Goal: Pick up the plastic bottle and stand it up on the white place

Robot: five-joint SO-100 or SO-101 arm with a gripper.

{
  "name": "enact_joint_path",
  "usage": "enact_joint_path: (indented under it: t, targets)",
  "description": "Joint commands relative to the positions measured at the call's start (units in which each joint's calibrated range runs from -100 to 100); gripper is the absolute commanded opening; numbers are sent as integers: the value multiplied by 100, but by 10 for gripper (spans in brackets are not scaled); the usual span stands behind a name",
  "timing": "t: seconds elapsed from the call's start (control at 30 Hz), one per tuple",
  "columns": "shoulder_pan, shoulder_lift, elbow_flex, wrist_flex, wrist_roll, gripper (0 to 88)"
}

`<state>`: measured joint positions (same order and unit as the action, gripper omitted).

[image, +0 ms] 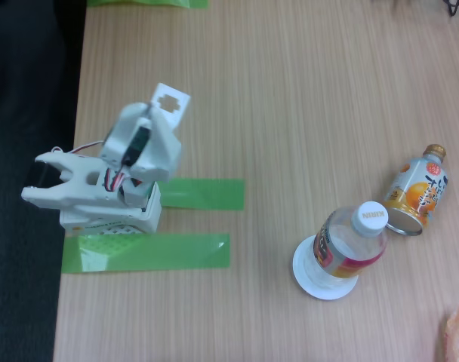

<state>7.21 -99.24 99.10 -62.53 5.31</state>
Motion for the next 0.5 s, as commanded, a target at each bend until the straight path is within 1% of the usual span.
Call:
enact_joint_path:
  t: [0.0, 0.17, 0.47]
  targets:
    - [-10, 8, 18, -743, -318, 10]
    - [-10, 8, 27, -1498, -576, 10]
    - [-10, 8, 27, -2537, -576, 10]
